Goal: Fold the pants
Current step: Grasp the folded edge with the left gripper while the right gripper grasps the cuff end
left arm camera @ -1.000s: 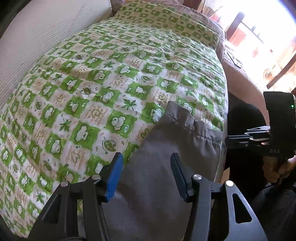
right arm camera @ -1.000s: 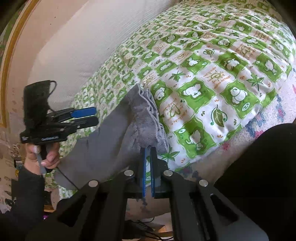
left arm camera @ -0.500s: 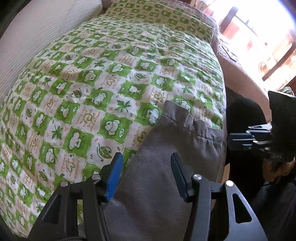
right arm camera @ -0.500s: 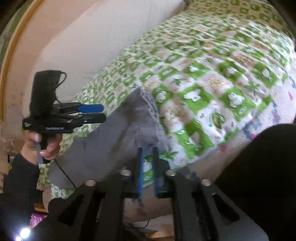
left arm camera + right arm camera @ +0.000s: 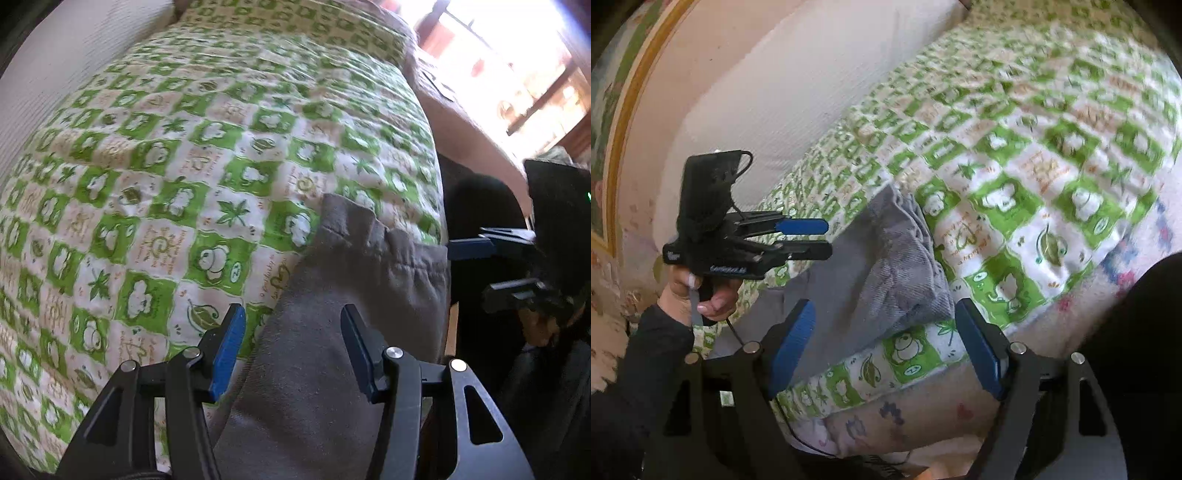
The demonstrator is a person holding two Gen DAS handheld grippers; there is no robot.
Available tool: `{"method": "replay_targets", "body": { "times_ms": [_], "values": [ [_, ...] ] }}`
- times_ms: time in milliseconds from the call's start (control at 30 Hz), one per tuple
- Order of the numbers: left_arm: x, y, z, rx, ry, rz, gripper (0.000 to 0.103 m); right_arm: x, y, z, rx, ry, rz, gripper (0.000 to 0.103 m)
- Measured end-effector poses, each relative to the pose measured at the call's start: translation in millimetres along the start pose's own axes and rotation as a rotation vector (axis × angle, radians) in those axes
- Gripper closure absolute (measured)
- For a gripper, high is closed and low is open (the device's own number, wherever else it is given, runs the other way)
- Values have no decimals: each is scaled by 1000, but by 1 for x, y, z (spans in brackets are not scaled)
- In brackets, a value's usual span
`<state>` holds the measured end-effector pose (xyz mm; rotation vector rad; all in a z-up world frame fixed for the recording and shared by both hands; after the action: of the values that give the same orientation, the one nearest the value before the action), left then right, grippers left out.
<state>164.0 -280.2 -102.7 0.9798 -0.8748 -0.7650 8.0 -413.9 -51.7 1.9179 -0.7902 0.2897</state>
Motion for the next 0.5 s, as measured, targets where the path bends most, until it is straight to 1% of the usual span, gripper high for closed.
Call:
{"method": "replay_targets", "body": {
  "times_ms": [33, 167, 233, 300, 367, 400, 467, 500],
  "values": [
    [2, -2, 2, -2, -17, -7, 50, -1, -4, 4, -4, -22, -8, 24],
    [8, -16, 7, -63, -63, -71, 49, -5, -12, 15, 4, -72, -29, 24],
    [9, -27, 10, -67, -86, -111, 49, -6, -15, 16, 32, -82, -19, 24],
    [9, -37, 12, -57, -110, -138, 49, -5, -16, 15, 42, -65, -4, 29],
    [11, -41, 12, -67, -122, -142, 49, -4, -16, 12, 57, -46, 5, 32],
    [12, -42, 11, -74, -117, -144, 49, -3, -18, 12, 47, -34, -1, 34],
    [17, -42, 8, -95, -98, -142, 50, -3, -23, 13, 41, -32, -12, 49],
    [20, -41, 6, -101, -93, -139, 51, -3, -24, 14, 47, -36, -15, 54]
  ]
}}
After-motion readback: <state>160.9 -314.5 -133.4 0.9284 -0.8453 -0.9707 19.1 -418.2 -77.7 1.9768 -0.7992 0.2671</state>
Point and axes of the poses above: each gripper's, at about its wrist camera, not at the fingertips, and y roughly against the way its jaws point, z to its right, x to its top, the point moved 1 cm from there along -y, roughly the way its jaws point, and after that the axes turned 13 degrees about y, right-handed, at the moved point
